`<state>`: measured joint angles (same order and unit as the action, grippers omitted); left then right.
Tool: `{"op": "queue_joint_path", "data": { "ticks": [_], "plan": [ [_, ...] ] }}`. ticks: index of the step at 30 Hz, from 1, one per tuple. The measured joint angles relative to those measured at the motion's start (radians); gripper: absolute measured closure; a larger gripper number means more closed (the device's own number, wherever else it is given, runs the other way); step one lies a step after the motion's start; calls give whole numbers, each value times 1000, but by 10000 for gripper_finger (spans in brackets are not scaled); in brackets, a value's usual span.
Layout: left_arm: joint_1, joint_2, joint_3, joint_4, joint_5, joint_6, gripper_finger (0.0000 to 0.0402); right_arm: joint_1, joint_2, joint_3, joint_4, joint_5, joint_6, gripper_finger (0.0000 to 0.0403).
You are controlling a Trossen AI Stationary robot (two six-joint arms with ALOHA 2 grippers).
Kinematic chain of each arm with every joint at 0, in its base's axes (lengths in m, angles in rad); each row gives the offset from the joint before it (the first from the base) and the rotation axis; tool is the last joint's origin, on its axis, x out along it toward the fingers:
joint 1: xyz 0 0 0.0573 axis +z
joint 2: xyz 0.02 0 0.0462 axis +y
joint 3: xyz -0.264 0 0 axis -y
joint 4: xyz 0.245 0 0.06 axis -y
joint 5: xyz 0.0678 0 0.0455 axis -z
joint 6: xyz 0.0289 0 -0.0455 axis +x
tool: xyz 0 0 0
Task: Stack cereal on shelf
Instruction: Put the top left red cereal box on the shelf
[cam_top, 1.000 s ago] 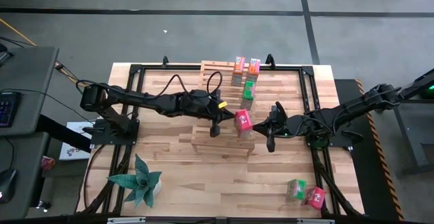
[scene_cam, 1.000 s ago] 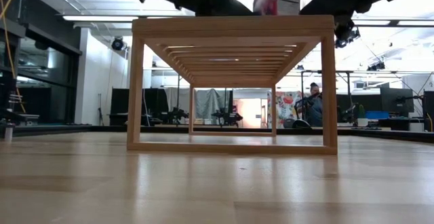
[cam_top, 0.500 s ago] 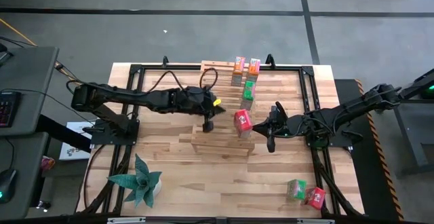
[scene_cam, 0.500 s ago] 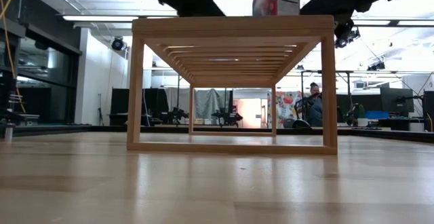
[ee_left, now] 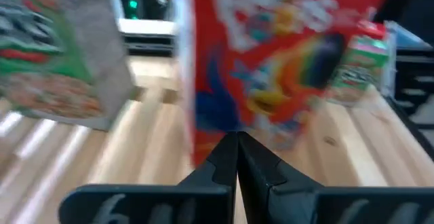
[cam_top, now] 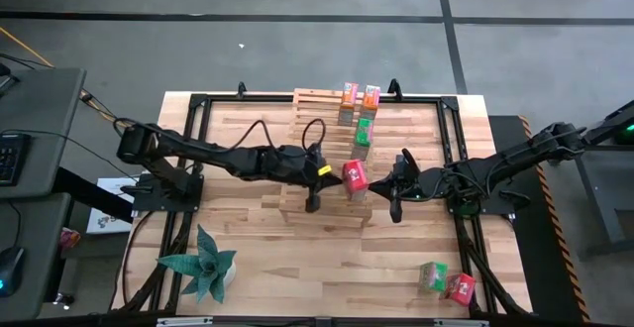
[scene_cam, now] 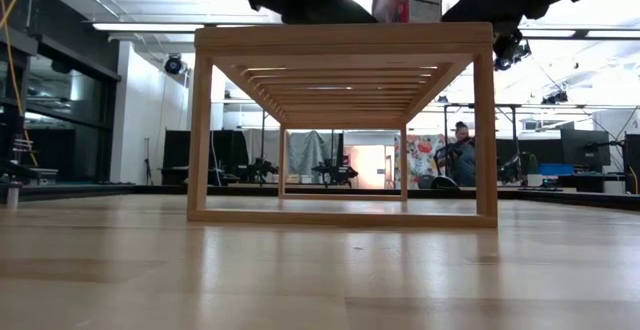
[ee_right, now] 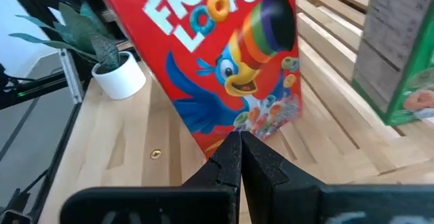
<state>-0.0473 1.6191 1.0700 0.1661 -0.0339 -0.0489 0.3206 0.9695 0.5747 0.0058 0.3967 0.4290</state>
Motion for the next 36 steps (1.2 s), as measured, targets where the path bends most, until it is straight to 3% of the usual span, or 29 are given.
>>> {"op": "queue_joint_path", "data": {
  "ticks": [23,31,36],
  "plan": [
    [56,1,1,47,19,62,401,0,0,0,57,-32,13,403],
    [73,-189,-6,-215,-97,131,401,0,-45,0,-3,-5,-50,403],
    [69,-350,-113,-122,-110,131,401,0,-147,0,-95,53,-13,402]
  ]
}}
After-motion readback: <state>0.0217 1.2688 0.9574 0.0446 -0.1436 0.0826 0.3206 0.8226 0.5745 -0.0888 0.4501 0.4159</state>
